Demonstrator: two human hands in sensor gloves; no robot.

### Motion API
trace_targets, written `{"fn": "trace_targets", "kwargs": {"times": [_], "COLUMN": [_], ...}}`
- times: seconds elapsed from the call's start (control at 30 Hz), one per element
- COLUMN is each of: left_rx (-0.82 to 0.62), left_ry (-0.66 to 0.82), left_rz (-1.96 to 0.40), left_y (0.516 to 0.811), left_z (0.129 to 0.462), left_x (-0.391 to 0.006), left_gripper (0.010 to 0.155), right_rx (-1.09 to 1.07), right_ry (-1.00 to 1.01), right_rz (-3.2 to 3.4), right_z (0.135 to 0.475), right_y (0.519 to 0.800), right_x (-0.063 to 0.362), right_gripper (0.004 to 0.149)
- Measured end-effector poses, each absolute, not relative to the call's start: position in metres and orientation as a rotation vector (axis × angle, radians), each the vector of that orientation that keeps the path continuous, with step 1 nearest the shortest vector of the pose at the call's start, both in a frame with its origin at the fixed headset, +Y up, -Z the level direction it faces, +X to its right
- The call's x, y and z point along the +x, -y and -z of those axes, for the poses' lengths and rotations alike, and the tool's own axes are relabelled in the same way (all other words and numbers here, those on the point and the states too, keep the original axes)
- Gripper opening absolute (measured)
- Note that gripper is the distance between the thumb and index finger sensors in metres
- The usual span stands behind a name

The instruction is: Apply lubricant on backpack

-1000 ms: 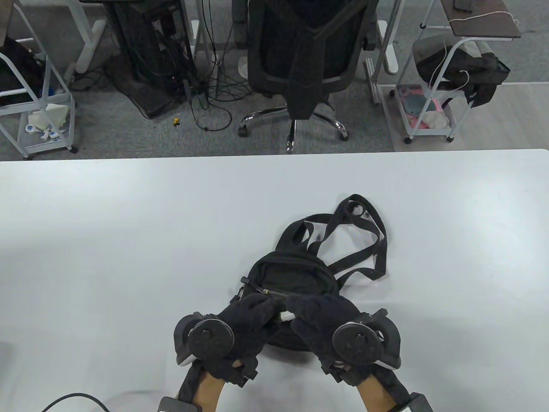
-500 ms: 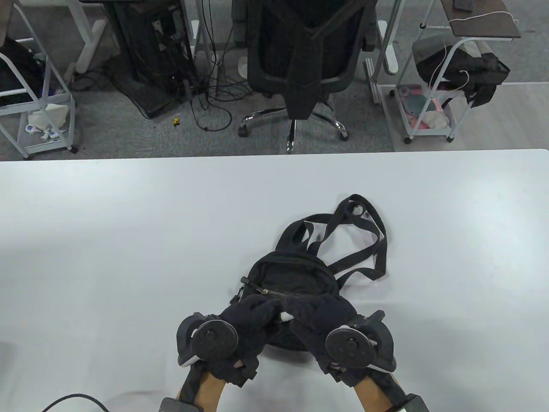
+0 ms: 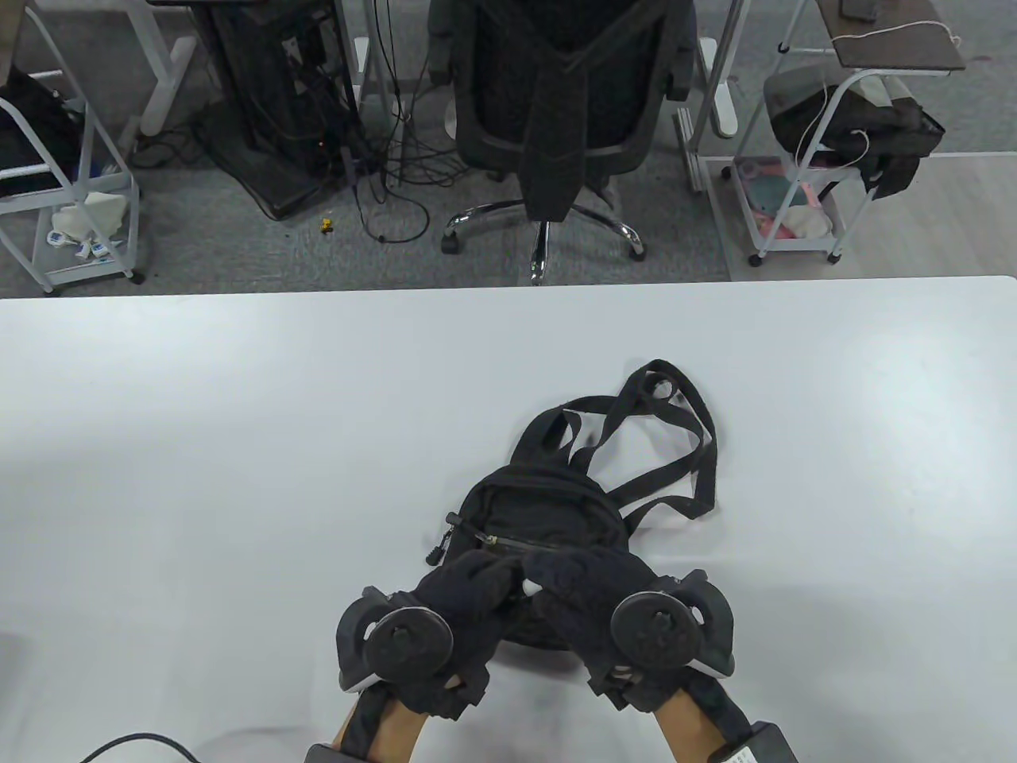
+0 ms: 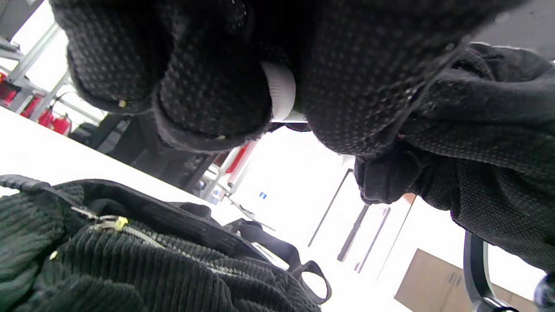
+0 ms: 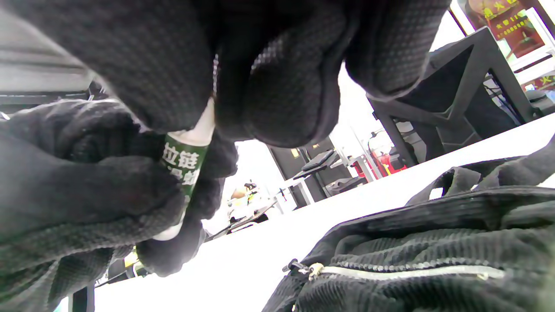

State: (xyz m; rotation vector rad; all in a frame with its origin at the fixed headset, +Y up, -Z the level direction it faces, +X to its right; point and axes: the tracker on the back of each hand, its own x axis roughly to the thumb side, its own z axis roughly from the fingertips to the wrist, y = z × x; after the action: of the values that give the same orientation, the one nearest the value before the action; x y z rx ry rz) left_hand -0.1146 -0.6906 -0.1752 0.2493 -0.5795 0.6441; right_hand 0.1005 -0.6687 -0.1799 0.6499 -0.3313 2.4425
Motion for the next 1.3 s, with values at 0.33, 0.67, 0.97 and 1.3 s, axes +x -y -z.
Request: {"fn": "trace_targets", "kwargs": {"times": [0.33,0.67,0.97,1.3], "left_rx": [0.282,0.312,0.348,0.620], "left_ry": [0.592,0.516,0.309,0.108], "left_rz": [-0.509,-0.480,-0.690,-0.677], "left_y": [0.692,0.689,0.673,0.641], "left_z": [0.171,0.174,0.188,0.182], "left_x": [-0.108,-0.113,-0.187,-0.267], "left_gripper": [0.053,0.054,0.053,0.054], "right_rx": [0.602,0.596,0.553,0.614], "right_ry": [0.264,0.180,0.210,0.186], "right_rz": [-2.451,-2.365,-2.273,-2.313], "right_z": [0.185,0.190,0.190,0.188], "right_y": [0.676,0.681,0.675,0.676], "right_x": [0.098,0.102,0.120,0.113], "right_gripper": [0.047,0.055,0.062,0.063]}}
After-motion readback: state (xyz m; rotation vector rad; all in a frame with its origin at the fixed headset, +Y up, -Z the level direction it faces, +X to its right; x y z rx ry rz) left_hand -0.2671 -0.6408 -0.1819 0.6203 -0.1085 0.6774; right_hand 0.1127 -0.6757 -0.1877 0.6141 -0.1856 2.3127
